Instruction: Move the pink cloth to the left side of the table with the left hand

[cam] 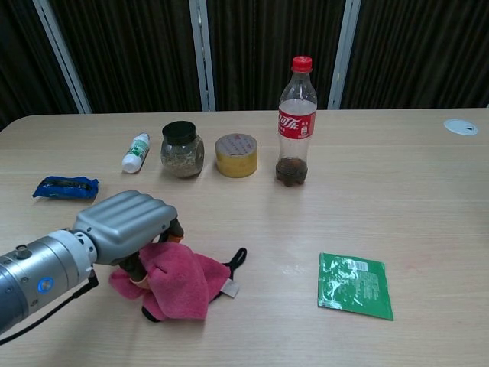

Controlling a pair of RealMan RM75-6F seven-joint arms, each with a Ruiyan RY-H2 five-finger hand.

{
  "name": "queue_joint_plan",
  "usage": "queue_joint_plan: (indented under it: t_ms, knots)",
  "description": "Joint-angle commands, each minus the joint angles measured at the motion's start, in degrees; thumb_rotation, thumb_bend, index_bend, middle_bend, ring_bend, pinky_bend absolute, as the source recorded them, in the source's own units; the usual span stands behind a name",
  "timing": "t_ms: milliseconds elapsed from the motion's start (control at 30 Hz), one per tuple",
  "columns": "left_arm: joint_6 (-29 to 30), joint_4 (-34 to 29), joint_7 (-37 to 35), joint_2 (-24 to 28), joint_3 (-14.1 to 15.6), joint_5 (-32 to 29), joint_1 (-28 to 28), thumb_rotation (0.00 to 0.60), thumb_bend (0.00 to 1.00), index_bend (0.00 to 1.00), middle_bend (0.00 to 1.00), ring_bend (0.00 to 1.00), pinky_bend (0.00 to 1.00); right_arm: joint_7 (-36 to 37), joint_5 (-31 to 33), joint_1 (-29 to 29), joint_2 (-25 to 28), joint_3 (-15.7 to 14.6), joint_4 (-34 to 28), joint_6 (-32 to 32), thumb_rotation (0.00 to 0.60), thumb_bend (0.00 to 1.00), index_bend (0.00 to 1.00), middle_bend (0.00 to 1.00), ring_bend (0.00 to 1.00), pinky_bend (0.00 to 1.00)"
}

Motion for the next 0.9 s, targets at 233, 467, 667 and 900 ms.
queue_joint_plan:
  t_ms: [233, 467, 667, 900]
  knots:
    - [0.69, 3.08, -3.87, 6.47, 0.76, -0.58, 2.24, 0.6, 0.46, 0.82, 0.61, 0.52, 0.56, -0.41, 0.13, -0.01, -0.03, 0.0, -0.16, -0.03, 0.6, 0.0, 0.01, 0.0, 0.0, 0.0]
    - [-0.03, 3.22, -8.1, 8.95, -0.28, -1.25, 2.93, 0.6, 0.46, 0.82, 0.6, 0.52, 0.56, -0.83, 0.1, 0.03, -0.16, -0.01, -0.19, -0.04, 0.6, 0.0, 0.01, 0.0, 0.0, 0.0]
    - [-0.48, -0.86, -8.63, 8.39, 1.85, 2.99, 2.53, 0.6, 0.46, 0.82, 0.6, 0.52, 0.56, -0.72, 0.21, -0.01, -0.08, 0.03, -0.23, -0.01, 0.6, 0.0, 0.01, 0.0, 0.0, 0.0]
    - [-0.95, -5.88, -7.82, 5.11, 3.65, 5.82, 2.25, 0.6, 0.46, 0.82, 0.6, 0.52, 0.56, -0.44, 0.31, -0.13, -0.04, 0.1, -0.1, 0.2, 0.6, 0.0, 0.01, 0.0, 0.0, 0.0]
